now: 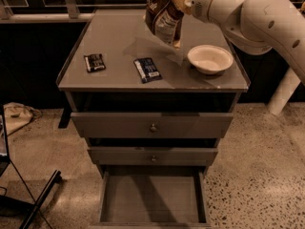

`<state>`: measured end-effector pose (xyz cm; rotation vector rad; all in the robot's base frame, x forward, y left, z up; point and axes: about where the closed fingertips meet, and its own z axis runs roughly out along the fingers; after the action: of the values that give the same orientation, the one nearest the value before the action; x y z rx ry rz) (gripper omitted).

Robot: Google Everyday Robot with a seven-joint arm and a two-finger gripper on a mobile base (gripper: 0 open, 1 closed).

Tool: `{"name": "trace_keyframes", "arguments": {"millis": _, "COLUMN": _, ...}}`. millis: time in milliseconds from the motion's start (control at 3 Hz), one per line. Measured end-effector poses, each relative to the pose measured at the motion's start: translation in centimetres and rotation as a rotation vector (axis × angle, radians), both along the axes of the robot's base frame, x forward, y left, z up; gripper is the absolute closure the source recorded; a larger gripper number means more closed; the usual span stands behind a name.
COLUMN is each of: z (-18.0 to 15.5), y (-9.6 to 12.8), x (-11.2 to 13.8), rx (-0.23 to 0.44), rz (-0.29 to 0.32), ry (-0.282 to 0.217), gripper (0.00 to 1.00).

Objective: Pick brown chip bag from bottom drawer and place on counter

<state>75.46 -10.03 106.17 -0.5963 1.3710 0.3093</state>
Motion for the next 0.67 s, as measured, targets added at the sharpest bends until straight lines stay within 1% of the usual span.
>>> {"name": "trace_keyframes", "arguments": {"millis": 333, "z": -1.4, "y": -0.4, "x": 2.1, "rx": 0.022, "rz": -0.037, "ry": 0.029, "gripper": 1.00}}
{"name": "trace_keyframes", "arguments": {"millis": 667, "z": -2.9, "y": -0.9, "x": 3.6, "rx": 0.046, "rz": -0.074, "ry": 0.061, "gripper": 1.00}}
